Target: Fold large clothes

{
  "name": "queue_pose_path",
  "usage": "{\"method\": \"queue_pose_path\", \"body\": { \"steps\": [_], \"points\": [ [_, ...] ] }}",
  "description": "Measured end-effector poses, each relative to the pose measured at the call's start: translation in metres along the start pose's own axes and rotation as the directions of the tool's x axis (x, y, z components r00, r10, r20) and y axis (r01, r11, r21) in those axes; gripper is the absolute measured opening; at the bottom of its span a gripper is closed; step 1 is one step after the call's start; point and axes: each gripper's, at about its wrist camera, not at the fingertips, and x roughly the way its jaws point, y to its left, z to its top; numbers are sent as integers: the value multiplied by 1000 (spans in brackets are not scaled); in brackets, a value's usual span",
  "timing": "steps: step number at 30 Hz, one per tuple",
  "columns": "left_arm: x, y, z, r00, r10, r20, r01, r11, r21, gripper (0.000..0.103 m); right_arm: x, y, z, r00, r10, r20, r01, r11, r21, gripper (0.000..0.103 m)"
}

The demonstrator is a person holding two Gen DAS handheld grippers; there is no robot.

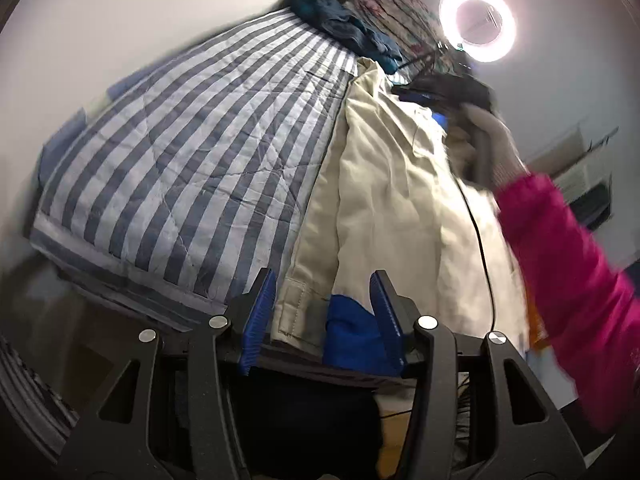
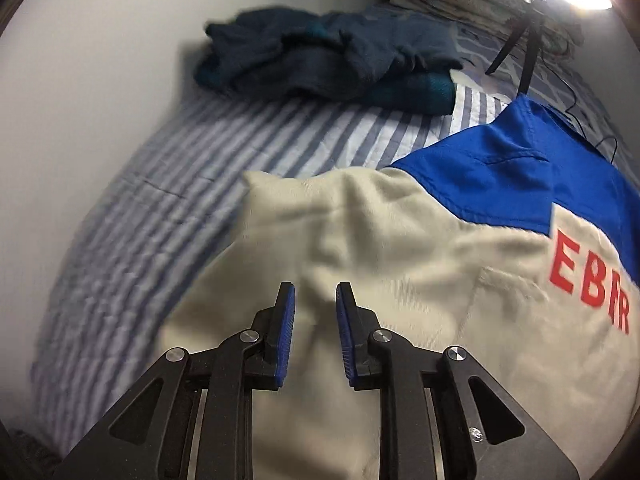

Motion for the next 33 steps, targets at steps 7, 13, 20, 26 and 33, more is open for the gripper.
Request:
{"method": "queue_pose_path", "body": {
  "steps": [7,13,20,26,33],
  "points": [
    [22,13,4,992,-104,-67,97,990,-102,63,-80,27,-89,984,174,-44,-177,983,-52,20],
    [38,4,5,994,-76,-81,70,995,-75,67,-82,68,-174,964,224,-146,-238,967,-89,19],
    [58,0,4,995,-34,-97,31,999,-30,58,-50,83,-202,974,148,-175,-165,983,-87,20],
    [50,-17,-1,998,-21,-58,25,997,67,21,-79,75,-195,980,186,-67,-189,982,-27,20],
    [38,-52,-5,1000,11,16,-14,976,217,19,-84,85,-143,979,186,-81,-187,982,-5,63]
  ]
}}
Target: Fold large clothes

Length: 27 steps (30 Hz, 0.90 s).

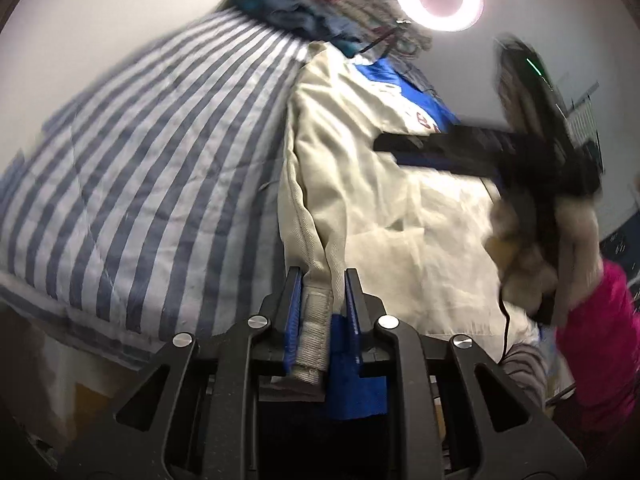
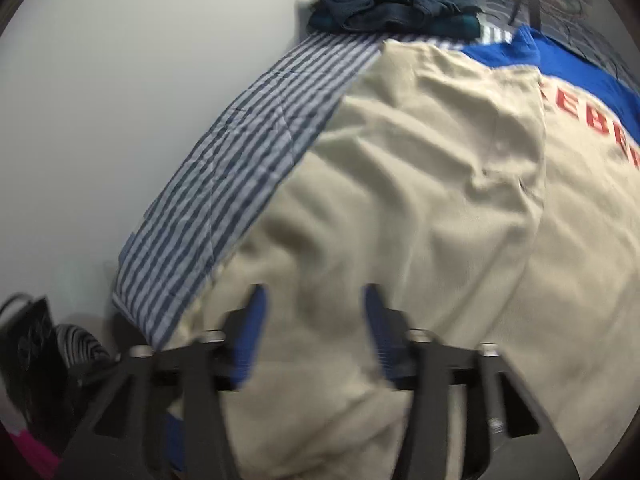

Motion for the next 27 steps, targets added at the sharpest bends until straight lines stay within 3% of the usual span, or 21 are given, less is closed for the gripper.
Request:
{"method": "queue_pose_path", "body": {
  "steps": [4,8,13,16,17,18,19,20,21,22,23,24,25,26,27],
  "points": [
    [-1,-18,1,999,27,18,-28,996,81,18,14,10,32,999,-22,-30,22,1000,3,65],
    [0,-32,-1,999,39,28,-42,990,134,18,41,20,44,992,-43,-116,45,999,9,65],
    [6,-45,-1,998,49,33,-54,985,166,17,70,47,39,961,-210,-181,193,975,-107,64],
    [3,-43,-2,998,61,33,-66,986,153,18,85,48,32,934,-291,-207,267,954,-139,25],
    [2,-40,-2,997,72,34,-76,987,138,19,87,45,30,933,-292,-211,270,954,-128,18],
    [1,-38,-2,996,82,35,-86,989,122,28,86,42,28,938,-283,-200,265,958,-114,15],
    [0,-35,-4,996,83,30,-85,990,108,49,84,40,26,944,-269,-193,254,962,-99,9],
    [1,-31,-5,997,79,21,-80,993,92,61,81,36,25,951,-244,-189,234,969,-75,7],
    [2,-28,-6,997,74,10,-75,994,79,69,78,31,24,958,-220,-184,215,975,-49,6],
    [3,-27,-7,998,70,4,-71,995,75,69,74,25,23,965,-194,-177,193,981,-23,5],
    [6,-25,-9,998,67,-7,-67,995,78,68,70,19,23,973,-162,-167,166,986,7,5],
    [8,-27,-10,998,65,-18,-63,994,94,49,65,12,22,980,-127,-154,135,990,42,4],
    [11,-29,-11,997,77,-28,-74,991,110,21,60,1,21,986,-93,-141,105,992,76,4],
    [13,-33,-12,994,99,-38,-93,986,136,13,55,-7,20,991,-56,-124,70,991,114,4],
    [11,-37,-13,994,105,-25,-100,983,154,12,51,-15,21,994,-26,-108,42,989,143,4]
  ]
}}
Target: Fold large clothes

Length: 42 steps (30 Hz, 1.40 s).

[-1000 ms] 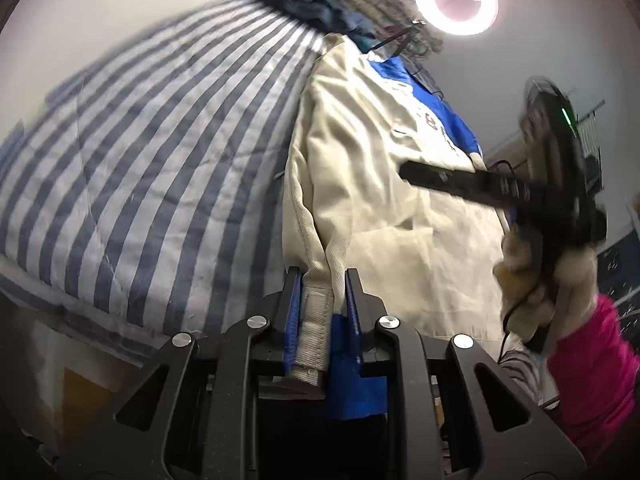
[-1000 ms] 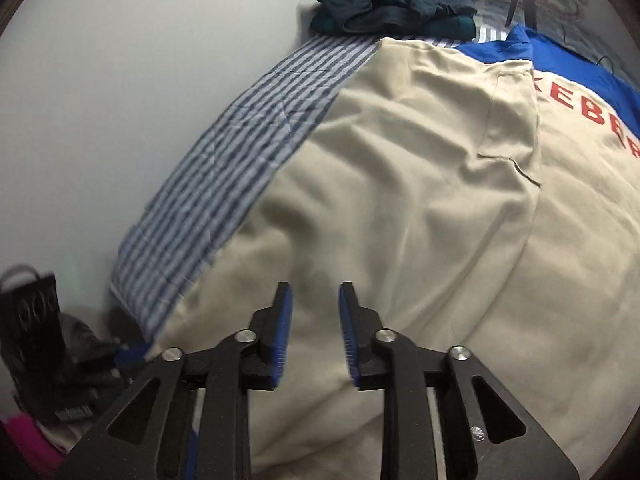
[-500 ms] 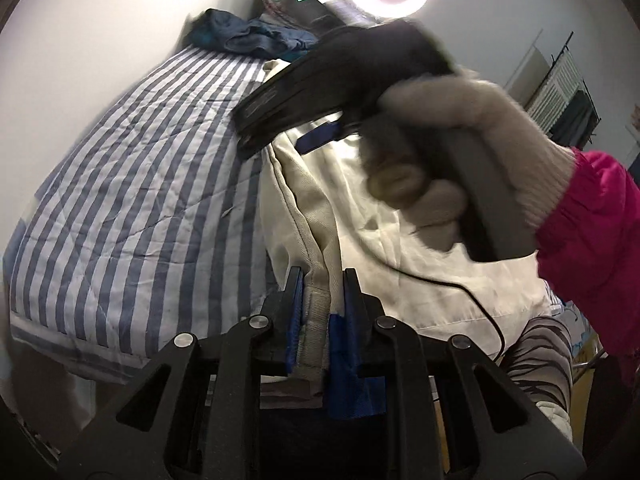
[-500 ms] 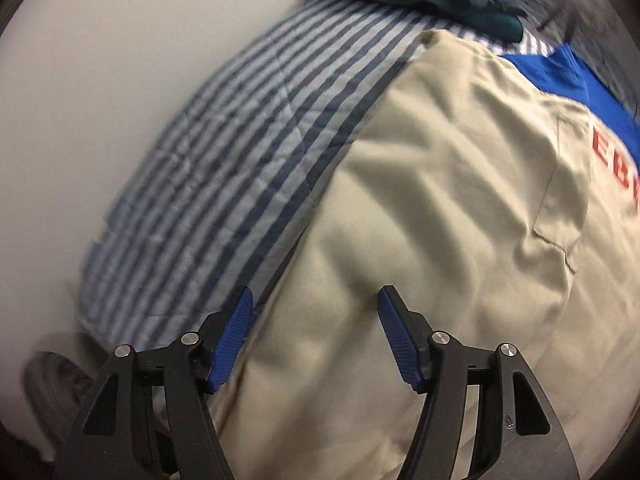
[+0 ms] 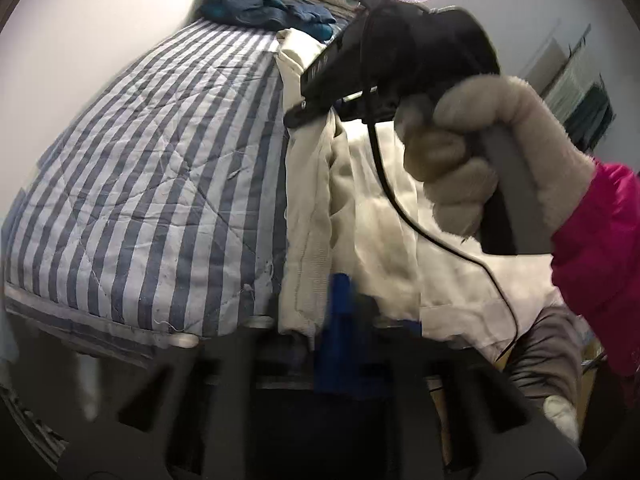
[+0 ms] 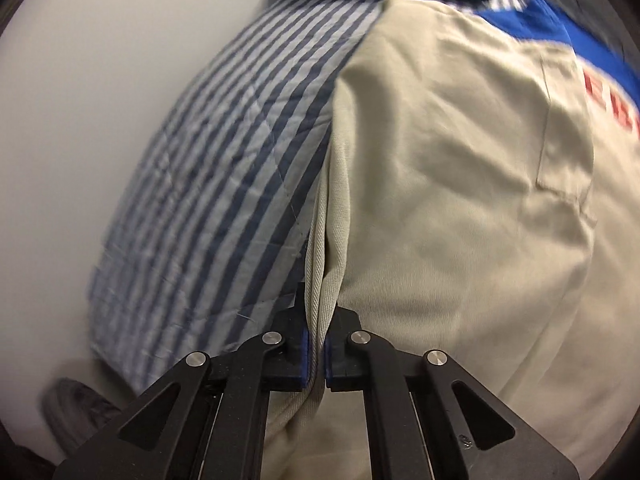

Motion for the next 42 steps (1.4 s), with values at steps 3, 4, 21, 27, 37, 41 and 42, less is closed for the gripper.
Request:
{"method": "queue_pose_path", "body": {
  "steps": [3,4,21,27,37,41,42],
  "points": [
    [-13,-15,1,999,3,41,-5,999,53,10,-15,-22,-5,994,90,55,-93,994,54,4],
    [-16,-21,2,999,12,53,-16,997,77,10,-20,-28,-7,992,107,70,-111,992,63,4],
    [3,-147,-1,999,10,51,-33,883,468,9,-120,-183,-84,877,285,387,-413,859,303,3],
    [30,-168,-17,1000,10,-16,-1,861,509,9,-99,-217,-114,916,212,342,-350,838,418,3],
    [16,-154,-19,991,-109,-84,135,881,453,19,-88,-209,-110,963,109,247,-204,892,403,8],
    [-18,-128,-19,984,-167,-67,180,898,402,20,-108,-200,-106,969,79,233,-158,926,343,9],
    [-25,-122,-17,984,-172,-56,180,904,387,20,-119,-197,-108,967,69,245,-147,938,313,9]
  ]
}}
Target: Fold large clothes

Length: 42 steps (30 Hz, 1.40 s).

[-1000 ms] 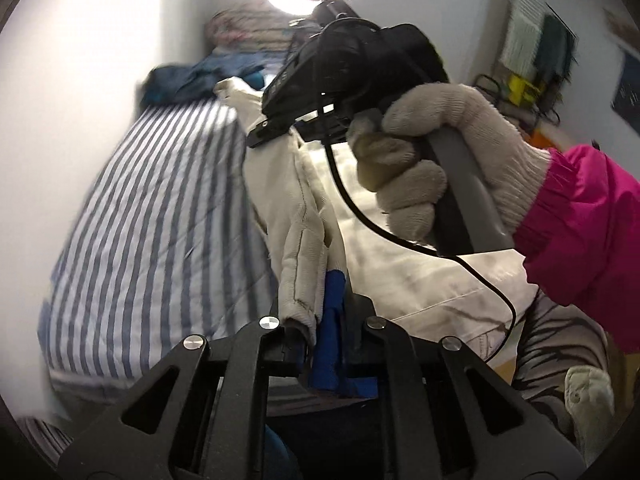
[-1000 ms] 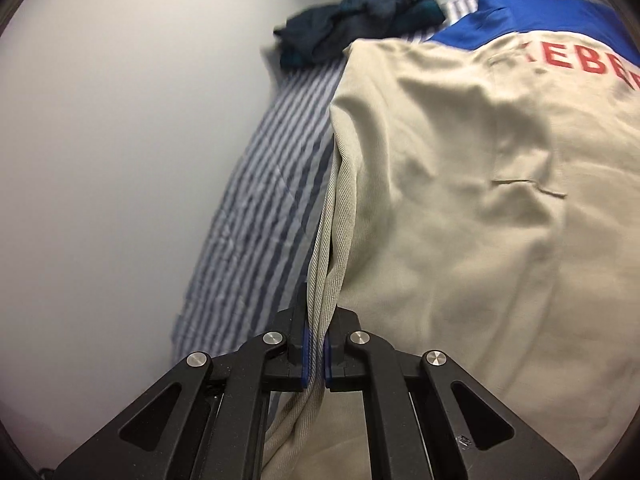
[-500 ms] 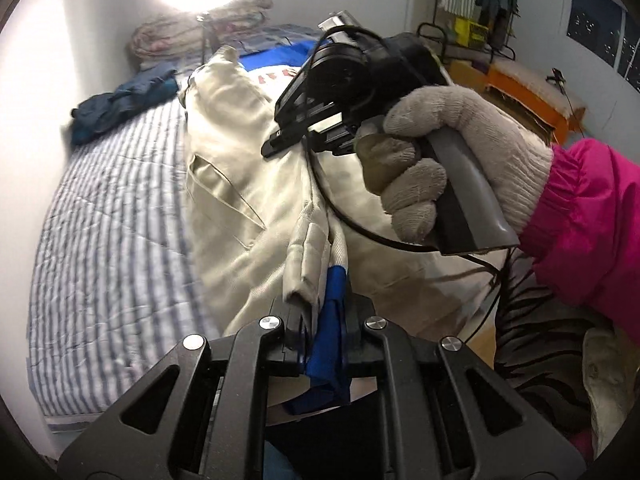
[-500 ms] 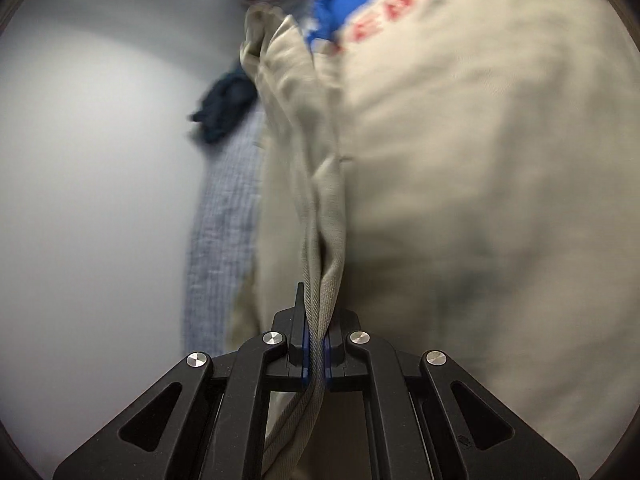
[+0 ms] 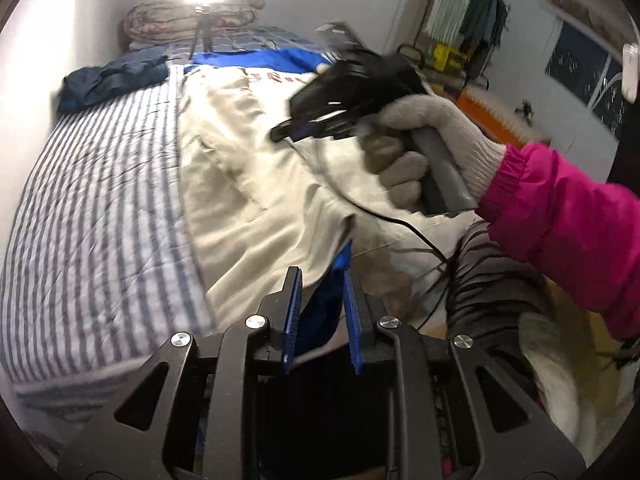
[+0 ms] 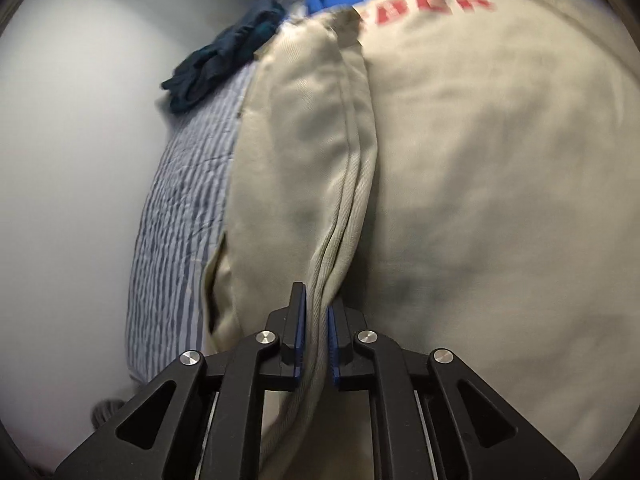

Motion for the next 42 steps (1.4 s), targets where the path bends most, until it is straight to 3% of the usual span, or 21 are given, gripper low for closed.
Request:
{"method": "queue_pose_path", "body": {
  "steps": [4,8,13,16,18,26,28,30,33,38,42],
  "points": [
    [-18,36,-2,998,15,54,-9,994,-110,20,-34,11,8,996,-26,81,33,995,-96,9],
    [-3,62,7,998,32,59,-21,984,-178,20,-48,25,28,988,-22,153,48,985,-167,9],
    [46,45,15,1000,-15,-8,15,999,-50,20,-38,43,62,971,-25,239,86,965,-248,9],
    [78,35,-2,992,-24,-126,26,999,19,20,-16,48,87,972,-32,235,92,964,-249,9],
    [80,35,-10,995,-6,-99,12,998,64,20,-3,50,101,973,-30,229,90,962,-256,9],
    [80,39,-12,995,-6,-96,11,999,51,20,58,57,151,975,-69,213,129,951,-282,9],
    [80,40,-11,995,-12,-94,17,999,44,20,72,50,161,974,-100,205,154,951,-267,9],
    [82,41,-11,996,-18,-92,22,999,38,20,91,32,170,964,-190,186,230,948,-221,9],
    [80,39,-13,996,-14,-85,18,999,48,19,120,7,171,970,-217,107,233,957,-174,8],
    [74,34,-14,997,-4,-83,10,998,63,20,115,19,168,957,-258,132,282,937,-208,8],
    [52,30,-8,999,24,-39,-21,997,72,20,72,29,158,963,-193,188,226,958,-174,8]
  ]
}}
